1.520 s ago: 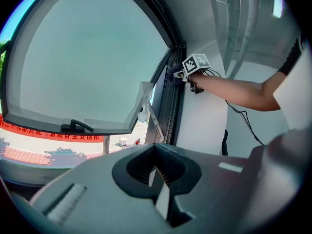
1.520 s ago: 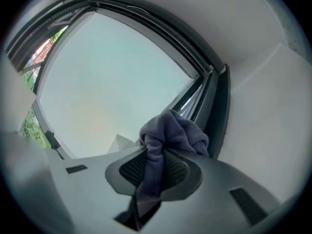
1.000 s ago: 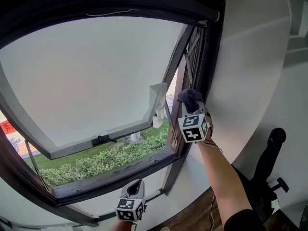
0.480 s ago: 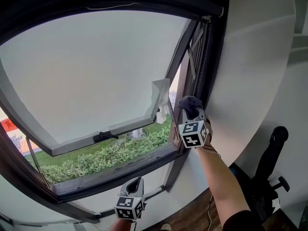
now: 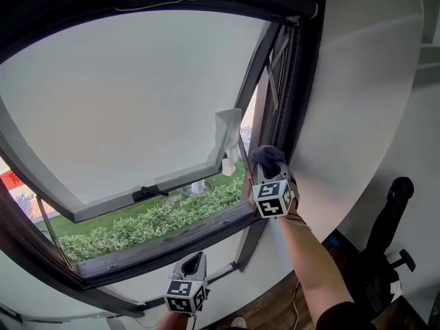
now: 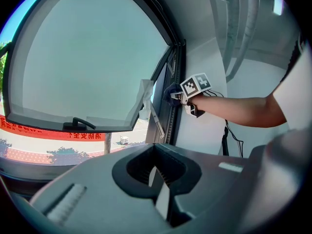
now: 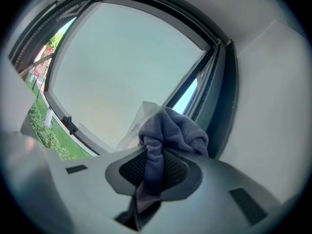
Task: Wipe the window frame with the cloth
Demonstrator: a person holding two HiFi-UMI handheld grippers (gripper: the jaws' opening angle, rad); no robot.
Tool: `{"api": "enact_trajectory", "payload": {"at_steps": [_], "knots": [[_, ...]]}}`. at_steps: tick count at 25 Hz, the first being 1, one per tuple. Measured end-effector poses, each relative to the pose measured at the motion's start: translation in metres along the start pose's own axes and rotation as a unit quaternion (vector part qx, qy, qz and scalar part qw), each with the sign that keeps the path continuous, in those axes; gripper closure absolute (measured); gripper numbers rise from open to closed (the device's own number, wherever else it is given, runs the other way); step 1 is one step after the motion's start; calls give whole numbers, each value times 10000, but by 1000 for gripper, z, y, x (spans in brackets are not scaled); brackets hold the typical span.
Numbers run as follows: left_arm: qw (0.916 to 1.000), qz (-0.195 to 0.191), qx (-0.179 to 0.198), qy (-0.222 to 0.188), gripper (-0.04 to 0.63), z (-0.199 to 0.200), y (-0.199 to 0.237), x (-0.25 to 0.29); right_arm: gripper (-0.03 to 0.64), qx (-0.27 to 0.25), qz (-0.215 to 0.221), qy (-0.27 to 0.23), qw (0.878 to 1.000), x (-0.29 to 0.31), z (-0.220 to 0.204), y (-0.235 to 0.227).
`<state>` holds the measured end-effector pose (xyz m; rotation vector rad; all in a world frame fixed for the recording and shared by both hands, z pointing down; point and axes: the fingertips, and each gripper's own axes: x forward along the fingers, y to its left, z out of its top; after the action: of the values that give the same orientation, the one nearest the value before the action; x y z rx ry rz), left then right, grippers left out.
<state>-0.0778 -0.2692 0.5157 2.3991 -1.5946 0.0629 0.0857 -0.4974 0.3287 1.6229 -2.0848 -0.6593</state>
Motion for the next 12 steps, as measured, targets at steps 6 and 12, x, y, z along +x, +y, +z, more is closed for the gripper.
{"api": "enact_trajectory", "payload": {"at_steps": [6,12], "knots": [[10000,51,20,8,588,1,0,2,549,-10,17,0,10000,0,-9,7],[10000,61,67,-8,588,1,-1,5,549,112,83,70,9999,2,-19,14]]}}
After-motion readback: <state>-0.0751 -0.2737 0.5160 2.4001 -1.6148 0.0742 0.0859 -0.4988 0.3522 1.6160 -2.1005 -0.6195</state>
